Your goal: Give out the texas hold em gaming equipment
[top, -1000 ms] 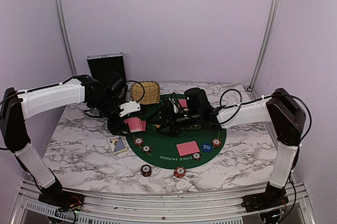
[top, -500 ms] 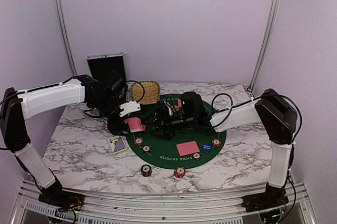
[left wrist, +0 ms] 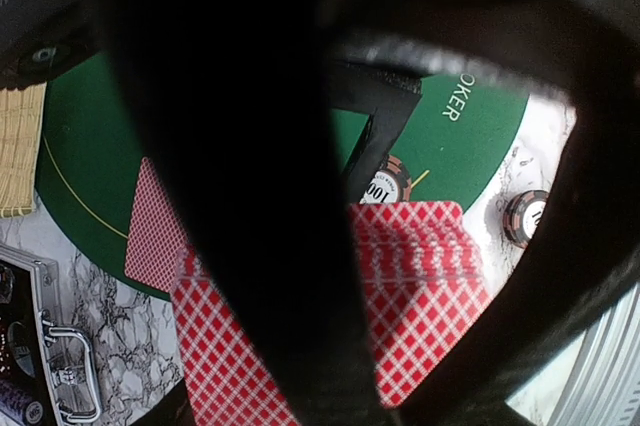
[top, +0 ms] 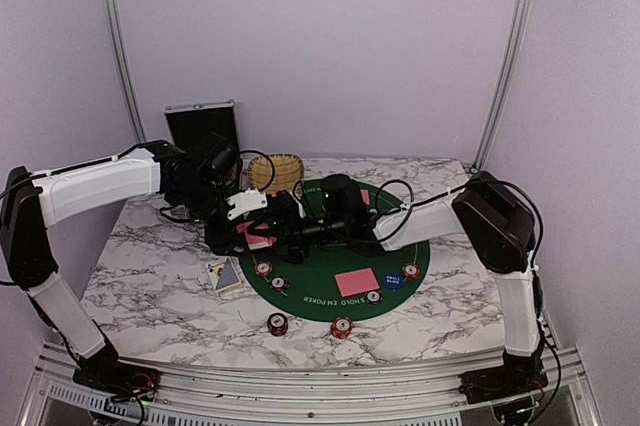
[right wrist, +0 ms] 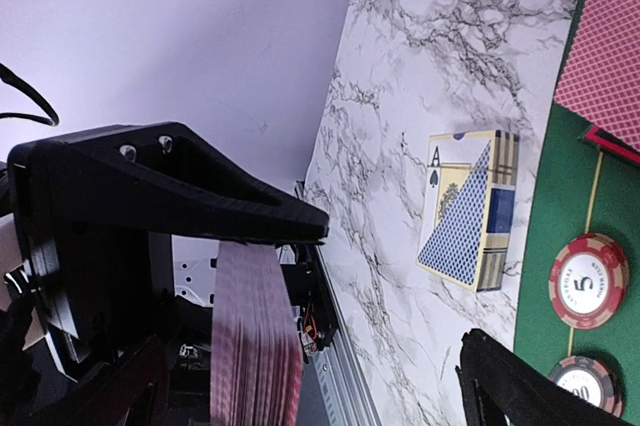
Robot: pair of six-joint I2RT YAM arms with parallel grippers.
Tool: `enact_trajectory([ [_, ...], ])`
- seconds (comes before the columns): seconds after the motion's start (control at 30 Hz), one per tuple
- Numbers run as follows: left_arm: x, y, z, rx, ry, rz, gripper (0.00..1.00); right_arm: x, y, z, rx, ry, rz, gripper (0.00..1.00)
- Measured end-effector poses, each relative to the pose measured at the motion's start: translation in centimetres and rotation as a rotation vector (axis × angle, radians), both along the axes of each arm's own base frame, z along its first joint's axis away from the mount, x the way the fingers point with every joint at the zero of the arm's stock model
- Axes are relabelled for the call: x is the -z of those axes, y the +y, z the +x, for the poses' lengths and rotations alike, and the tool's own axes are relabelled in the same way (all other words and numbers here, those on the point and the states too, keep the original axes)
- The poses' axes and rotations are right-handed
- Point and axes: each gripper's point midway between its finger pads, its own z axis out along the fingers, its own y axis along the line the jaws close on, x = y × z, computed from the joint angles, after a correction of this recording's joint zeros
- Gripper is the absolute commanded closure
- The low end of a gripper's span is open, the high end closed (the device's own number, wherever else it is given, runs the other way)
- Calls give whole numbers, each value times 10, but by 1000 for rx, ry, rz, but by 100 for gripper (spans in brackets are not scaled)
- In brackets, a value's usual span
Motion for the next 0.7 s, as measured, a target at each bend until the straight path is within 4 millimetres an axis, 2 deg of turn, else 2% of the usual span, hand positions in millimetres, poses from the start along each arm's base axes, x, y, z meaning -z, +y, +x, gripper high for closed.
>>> enact_trajectory([
  [0.37, 0, 0, 0, 1, 0, -2, 84, 3, 27, -3, -45, 26, 28, 2],
  [0.7, -1, 0, 0, 0, -2, -2, 85, 15, 28, 2, -36, 51, 13, 12],
])
